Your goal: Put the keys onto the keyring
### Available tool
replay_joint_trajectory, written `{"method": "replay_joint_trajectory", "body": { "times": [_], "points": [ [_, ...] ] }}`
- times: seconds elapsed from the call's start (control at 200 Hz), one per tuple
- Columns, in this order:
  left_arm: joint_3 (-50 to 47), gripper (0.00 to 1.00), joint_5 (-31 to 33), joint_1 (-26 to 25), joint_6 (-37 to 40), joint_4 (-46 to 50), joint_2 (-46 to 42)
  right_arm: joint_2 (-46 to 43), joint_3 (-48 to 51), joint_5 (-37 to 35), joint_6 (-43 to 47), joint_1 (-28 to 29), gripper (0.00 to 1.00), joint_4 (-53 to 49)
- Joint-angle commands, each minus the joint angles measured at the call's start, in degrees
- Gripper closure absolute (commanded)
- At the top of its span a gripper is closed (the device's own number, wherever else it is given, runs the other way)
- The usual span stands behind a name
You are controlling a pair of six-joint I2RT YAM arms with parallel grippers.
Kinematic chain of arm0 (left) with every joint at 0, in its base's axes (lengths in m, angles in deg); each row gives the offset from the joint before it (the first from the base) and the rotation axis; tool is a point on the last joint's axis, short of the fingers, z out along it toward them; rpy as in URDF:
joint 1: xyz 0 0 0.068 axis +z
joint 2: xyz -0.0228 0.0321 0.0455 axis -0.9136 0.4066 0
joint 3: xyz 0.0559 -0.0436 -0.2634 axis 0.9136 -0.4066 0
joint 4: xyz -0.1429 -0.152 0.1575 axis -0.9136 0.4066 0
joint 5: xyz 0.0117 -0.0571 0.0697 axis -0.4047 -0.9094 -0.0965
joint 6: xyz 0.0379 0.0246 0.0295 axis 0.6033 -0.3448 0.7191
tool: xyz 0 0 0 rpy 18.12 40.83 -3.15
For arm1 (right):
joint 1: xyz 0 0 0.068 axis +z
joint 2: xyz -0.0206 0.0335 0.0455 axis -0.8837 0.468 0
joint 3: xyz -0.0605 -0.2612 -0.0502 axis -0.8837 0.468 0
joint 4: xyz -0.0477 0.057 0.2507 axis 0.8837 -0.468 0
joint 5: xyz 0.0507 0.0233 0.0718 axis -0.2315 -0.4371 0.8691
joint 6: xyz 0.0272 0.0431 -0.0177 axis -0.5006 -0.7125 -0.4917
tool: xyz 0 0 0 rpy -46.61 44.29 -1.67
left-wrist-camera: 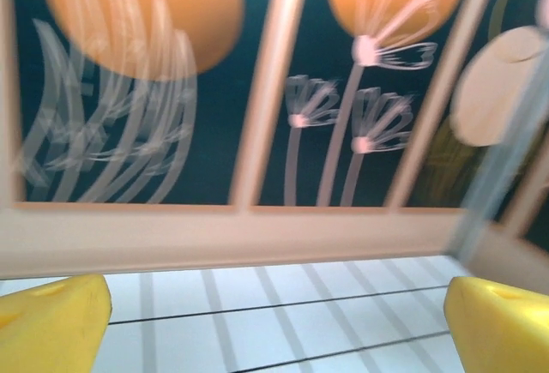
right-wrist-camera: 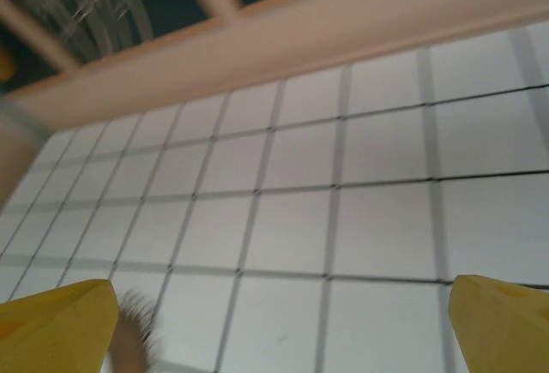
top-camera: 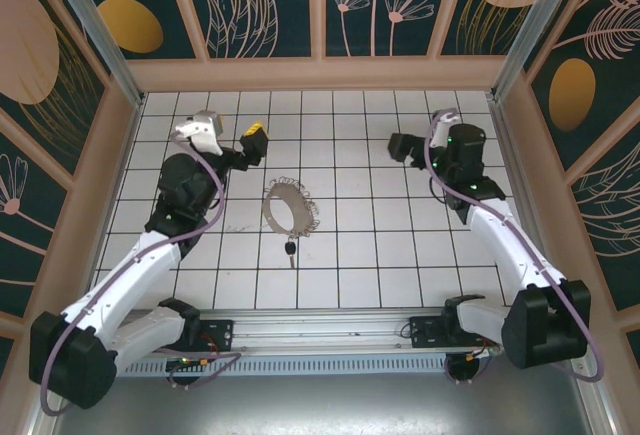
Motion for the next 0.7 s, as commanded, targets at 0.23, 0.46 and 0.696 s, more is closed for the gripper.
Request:
{"method": "replay_joint_trajectory", "body": {
  "times": [0.23, 0.46, 0.696],
  "points": [
    [-21.30, 0.01, 14.08, 12.16, 8.32, -17.86, -2.41, -1.45, 15.11, -19.10, 4.56, -5.60, 0.01, 22.95],
    [-29.13, 0.01, 12.49, 16.63, 9.94, -35.52, 11.92, 2.11, 27.16, -26.38, 9.77, -7.33, 0.01, 36.87],
    [-32.18, 0.01, 8.20, 19.58, 10.26, -51.74, 24.69, 5.81, 37.12, -22.82, 11.89, -8.44, 0.01, 58.96]
  ]
}}
